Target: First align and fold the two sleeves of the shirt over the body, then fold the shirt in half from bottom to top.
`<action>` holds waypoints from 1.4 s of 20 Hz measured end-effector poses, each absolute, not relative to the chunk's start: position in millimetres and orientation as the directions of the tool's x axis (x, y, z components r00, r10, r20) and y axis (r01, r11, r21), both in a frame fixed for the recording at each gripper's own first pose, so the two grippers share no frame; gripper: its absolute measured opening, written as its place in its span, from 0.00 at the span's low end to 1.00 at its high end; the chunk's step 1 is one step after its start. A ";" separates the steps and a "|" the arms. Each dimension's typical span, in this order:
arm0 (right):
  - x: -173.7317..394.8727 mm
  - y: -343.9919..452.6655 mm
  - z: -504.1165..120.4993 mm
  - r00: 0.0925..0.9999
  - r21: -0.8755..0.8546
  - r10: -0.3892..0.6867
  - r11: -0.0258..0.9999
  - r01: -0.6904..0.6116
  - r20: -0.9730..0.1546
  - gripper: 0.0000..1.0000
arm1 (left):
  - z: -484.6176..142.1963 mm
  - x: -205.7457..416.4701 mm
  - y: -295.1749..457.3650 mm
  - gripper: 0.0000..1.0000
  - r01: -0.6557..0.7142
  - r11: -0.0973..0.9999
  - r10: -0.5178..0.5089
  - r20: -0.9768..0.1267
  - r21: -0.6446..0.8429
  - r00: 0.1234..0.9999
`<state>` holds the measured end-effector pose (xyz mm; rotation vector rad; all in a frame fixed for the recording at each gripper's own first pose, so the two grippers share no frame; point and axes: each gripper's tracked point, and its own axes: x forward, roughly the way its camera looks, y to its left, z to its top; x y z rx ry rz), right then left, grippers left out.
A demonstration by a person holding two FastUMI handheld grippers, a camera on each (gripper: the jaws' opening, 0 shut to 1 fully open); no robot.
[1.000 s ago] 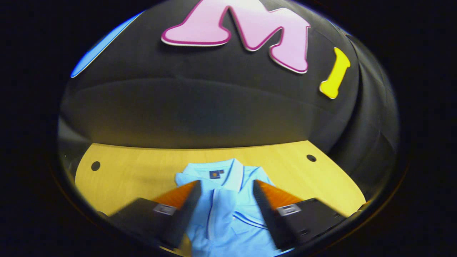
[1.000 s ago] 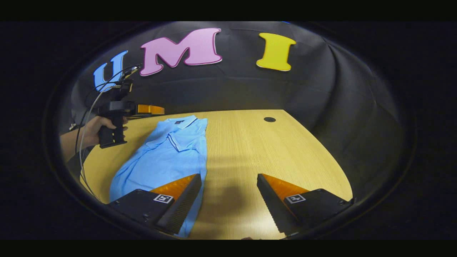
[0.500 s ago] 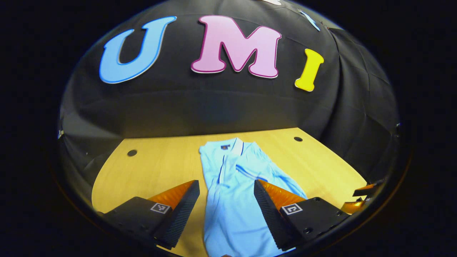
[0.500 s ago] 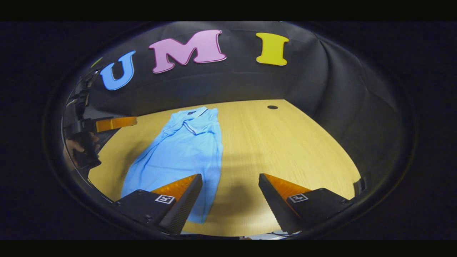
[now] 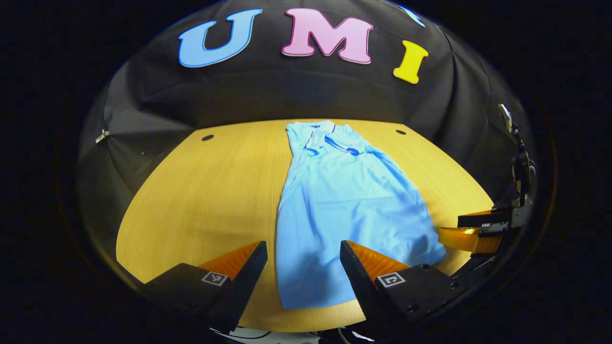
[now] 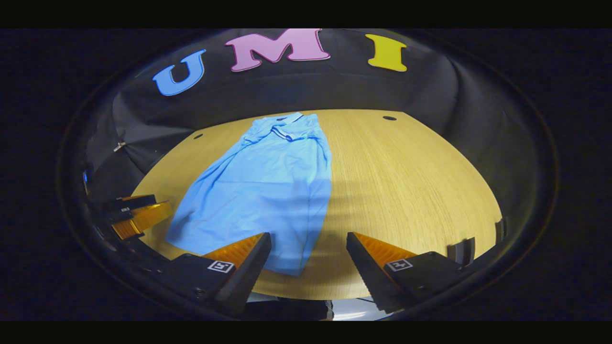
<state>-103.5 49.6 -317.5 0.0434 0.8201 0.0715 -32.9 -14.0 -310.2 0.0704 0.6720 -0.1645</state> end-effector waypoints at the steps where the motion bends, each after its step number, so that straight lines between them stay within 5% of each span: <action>1: -104.5 50.4 -322.3 0.674 0.061 0.079 0.997 -0.049 -0.735 0.99 | -317.0 -35.3 -13.0 0.98 0.159 0.987 -0.119 -0.634 0.006 0.764; 10: -104.1 52.5 -350.2 0.621 0.000 0.061 0.995 -0.098 -0.781 0.99 | -360.0 -47.4 -21.2 0.99 0.170 0.984 -0.091 -0.703 0.044 0.705; 11: -104.0 49.3 -349.4 0.626 -0.025 0.046 0.994 -0.104 -0.779 0.91 | -360.6 -51.7 -20.9 0.99 0.169 0.985 -0.087 -0.715 0.044 0.693; 12: -103.5 52.8 -350.2 0.615 -0.018 0.062 0.992 -0.123 -0.786 0.92 | -360.3 -49.2 -24.4 0.94 0.178 0.983 -0.095 -0.713 0.041 0.695; 13: -100.8 54.1 -351.1 0.614 -0.016 0.068 0.991 -0.130 -0.787 0.79 | -361.5 -49.4 -26.1 0.92 0.180 0.983 -0.093 -0.721 0.045 0.686; 14: -99.0 54.0 -351.0 0.608 -0.006 0.070 0.992 -0.123 -0.791 0.72 | -361.6 -47.0 -30.0 0.81 0.179 0.983 -0.098 -0.728 0.035 0.679; 15: -97.0 55.3 -351.7 0.598 0.008 0.078 0.993 -0.119 -0.798 0.39 | -361.7 -46.4 -32.7 0.78 0.171 0.985 -0.093 -0.728 0.034 0.679; 17: -96.2 57.5 -351.0 0.570 0.024 0.101 0.990 -0.142 -0.816 0.36 | -360.0 -42.8 -39.8 0.40 0.146 0.989 -0.089 -0.731 0.014 0.677; 18: -91.5 57.0 -352.5 0.568 0.036 0.108 0.990 -0.137 -0.816 0.20 | -360.8 -41.0 -43.2 0.21 0.138 0.990 -0.088 -0.739 0.007 0.668; 19: -93.8 60.0 -352.6 0.556 0.041 0.121 0.987 -0.154 -0.823 0.05 | -360.2 -41.8 -45.8 0.16 0.144 0.990 -0.086 -0.745 0.013 0.662; 20: -91.8 60.1 -352.5 0.555 0.047 0.136 0.984 -0.173 -0.821 0.10 | -359.8 -42.7 -49.2 0.07 0.162 0.987 -0.095 -0.753 0.016 0.651; 23: -90.4 59.2 -351.8 0.552 0.127 0.193 0.980 -0.156 -0.811 0.00 | -358.5 -41.1 -52.2 0.07 0.183 0.983 -0.122 -0.771 -0.008 0.625; 24: -90.4 56.8 -350.7 0.549 0.142 0.198 0.979 -0.144 -0.812 0.05 | -357.9 -40.2 -51.8 0.06 0.173 0.985 -0.128 -0.777 -0.025 0.617; 27: -88.1 55.6 -349.5 0.527 0.137 0.207 0.976 -0.170 -0.824 0.00 | -356.6 -40.4 -52.7 0.06 0.176 0.984 -0.135 -0.796 -0.036 0.591; 28: -85.3 56.4 -345.4 0.529 0.134 0.212 0.974 -0.183 -0.821 0.10 | -354.5 -39.7 -53.4 0.06 0.177 0.984 -0.132 -0.803 -0.034 0.581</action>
